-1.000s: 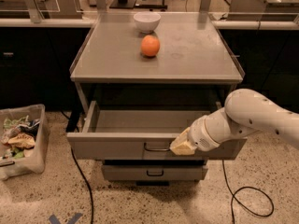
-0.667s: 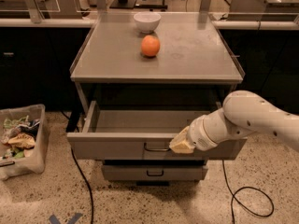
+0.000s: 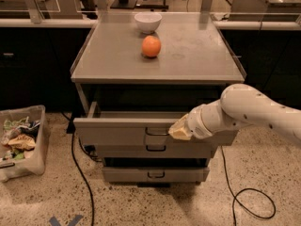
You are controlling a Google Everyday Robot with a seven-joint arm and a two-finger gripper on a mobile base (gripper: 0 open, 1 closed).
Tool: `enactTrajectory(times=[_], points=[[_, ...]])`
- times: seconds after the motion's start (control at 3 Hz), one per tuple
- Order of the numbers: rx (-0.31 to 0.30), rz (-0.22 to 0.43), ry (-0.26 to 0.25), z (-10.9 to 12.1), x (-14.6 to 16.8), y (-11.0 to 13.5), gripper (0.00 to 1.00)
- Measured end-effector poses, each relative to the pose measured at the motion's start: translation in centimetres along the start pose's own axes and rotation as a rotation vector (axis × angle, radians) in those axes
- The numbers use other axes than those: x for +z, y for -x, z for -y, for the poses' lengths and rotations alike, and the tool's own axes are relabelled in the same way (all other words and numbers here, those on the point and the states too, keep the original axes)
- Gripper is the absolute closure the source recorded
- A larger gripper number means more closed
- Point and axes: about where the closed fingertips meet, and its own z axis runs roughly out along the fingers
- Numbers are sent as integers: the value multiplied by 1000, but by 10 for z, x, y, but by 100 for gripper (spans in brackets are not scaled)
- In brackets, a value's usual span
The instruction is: Close top drawer
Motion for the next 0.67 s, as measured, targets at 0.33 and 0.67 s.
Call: enactTrajectory(times=[0.33,0.67], points=[[25,13,-21,13,10,-7,100],[25,4,-87,48,18,-1,100]])
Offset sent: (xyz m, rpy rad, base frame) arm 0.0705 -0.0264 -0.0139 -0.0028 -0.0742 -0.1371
